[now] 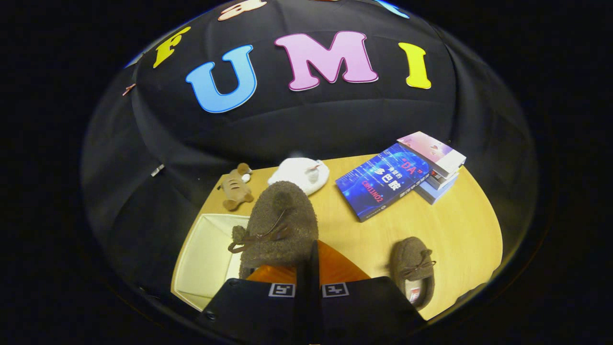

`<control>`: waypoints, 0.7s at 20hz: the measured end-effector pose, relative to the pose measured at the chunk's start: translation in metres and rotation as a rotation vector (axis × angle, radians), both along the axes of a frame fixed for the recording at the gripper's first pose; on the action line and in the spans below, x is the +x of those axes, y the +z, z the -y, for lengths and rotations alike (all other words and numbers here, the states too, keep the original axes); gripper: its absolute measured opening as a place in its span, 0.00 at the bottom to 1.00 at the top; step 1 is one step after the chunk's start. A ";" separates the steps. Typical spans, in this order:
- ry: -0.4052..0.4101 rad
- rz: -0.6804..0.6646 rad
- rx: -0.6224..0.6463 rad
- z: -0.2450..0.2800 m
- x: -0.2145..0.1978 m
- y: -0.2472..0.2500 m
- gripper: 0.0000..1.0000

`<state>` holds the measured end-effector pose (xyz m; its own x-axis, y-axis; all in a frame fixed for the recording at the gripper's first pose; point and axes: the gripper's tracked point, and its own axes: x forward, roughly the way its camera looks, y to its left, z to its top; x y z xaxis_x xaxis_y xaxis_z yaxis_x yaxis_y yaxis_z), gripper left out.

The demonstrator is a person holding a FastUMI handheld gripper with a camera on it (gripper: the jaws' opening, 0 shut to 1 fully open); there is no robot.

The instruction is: Open the storage box then place both shoes into the box .Put the left shoe in first, then the right shoe, with the right side of both shoes facing outward in a uniform manner.

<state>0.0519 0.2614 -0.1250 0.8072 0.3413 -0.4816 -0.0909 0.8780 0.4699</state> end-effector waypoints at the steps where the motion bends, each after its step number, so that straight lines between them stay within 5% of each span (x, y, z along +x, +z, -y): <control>1: 0.004 -0.003 0.021 -0.014 0.000 0.010 0.05; 6: 0.012 -0.047 0.072 -0.087 -0.002 0.024 0.06; 14: 0.040 -0.170 -0.022 -0.184 -0.020 -0.043 0.06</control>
<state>0.0318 0.4457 -0.1681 0.6994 0.3595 -0.6178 -0.0465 0.8854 0.4625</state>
